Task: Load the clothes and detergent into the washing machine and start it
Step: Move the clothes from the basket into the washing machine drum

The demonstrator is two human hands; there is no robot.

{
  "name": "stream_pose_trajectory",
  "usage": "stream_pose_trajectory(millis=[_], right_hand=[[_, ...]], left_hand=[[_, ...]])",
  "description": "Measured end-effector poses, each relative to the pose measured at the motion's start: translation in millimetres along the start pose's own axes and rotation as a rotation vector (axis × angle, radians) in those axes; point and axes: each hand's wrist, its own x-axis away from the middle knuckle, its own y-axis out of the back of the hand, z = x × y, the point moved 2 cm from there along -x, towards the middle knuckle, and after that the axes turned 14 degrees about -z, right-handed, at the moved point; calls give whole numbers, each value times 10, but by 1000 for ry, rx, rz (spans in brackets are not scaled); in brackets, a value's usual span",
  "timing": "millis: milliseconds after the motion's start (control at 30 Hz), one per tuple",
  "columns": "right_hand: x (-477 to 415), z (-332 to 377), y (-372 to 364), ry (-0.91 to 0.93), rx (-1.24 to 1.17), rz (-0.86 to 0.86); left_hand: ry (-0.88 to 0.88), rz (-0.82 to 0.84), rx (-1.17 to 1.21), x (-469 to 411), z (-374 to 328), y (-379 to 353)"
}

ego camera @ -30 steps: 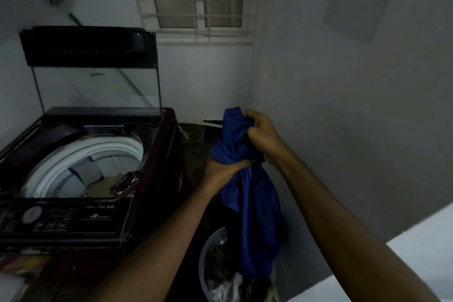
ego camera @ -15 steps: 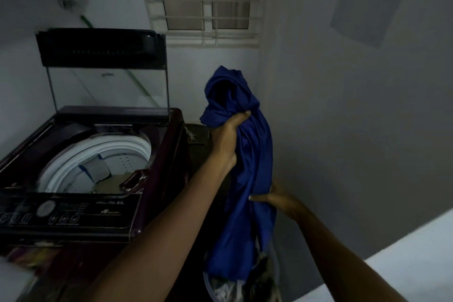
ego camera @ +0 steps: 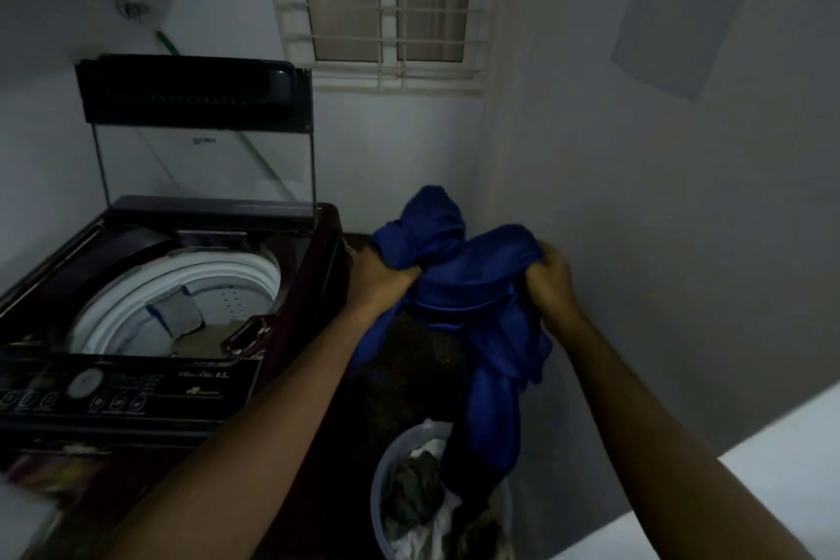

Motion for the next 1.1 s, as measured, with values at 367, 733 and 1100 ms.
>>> stream_pose_trajectory(millis=[367,733,1100], right_hand=[[183,804,-475,95,35,172],[284,324,-81,204,-43,388],[715,-590,-498,-151,23,424]], left_hand=[[-83,362,217,251,-37,-394],[225,-55,658,83,-253,-160],[394,-7,856,90,-442,-26]])
